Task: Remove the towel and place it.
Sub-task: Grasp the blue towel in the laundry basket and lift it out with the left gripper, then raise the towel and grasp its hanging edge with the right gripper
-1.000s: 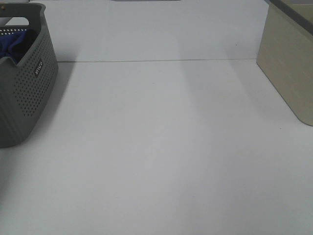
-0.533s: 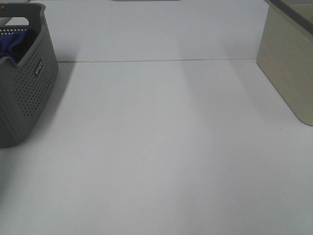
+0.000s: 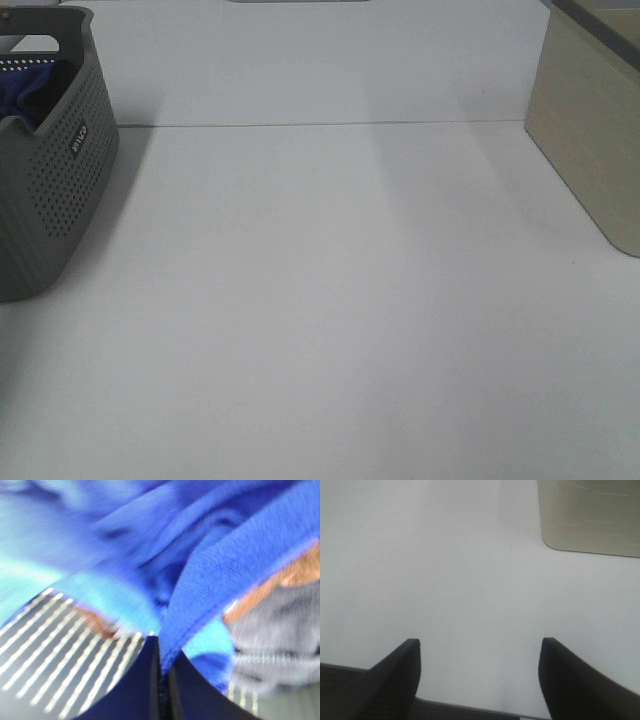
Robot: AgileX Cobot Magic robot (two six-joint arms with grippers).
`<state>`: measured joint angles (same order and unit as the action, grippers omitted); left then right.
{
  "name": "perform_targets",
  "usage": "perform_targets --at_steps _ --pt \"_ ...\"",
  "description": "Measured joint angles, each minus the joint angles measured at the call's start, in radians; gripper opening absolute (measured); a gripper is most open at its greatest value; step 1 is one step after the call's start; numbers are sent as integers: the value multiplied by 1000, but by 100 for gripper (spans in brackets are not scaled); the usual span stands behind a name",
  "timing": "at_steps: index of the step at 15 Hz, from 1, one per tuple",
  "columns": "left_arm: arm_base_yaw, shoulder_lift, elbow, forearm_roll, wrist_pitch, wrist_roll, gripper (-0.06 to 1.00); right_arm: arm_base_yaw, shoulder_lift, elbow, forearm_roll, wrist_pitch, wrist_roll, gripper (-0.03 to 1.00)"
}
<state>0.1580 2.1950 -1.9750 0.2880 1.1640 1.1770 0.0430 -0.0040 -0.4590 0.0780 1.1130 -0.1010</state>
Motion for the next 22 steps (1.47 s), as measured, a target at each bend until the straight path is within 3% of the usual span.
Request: perform_targets --at_steps 5,14,19,20,22 --pt "-12 -182 -1 -10 44 -38 0 0 0 0 0 0 0 67" --pt "-203 -529 -1 10 44 -136 0 0 0 0 0 0 0 67" --pt "-342 -600 -1 132 -15 -175 0 0 0 0 0 0 0 67" --pt "-426 -630 -1 191 -37 -175 0 0 0 -1 5 -5 0 67" --pt "-523 -656 -1 266 -46 -175 0 0 16 -13 61 -59 -26 67"
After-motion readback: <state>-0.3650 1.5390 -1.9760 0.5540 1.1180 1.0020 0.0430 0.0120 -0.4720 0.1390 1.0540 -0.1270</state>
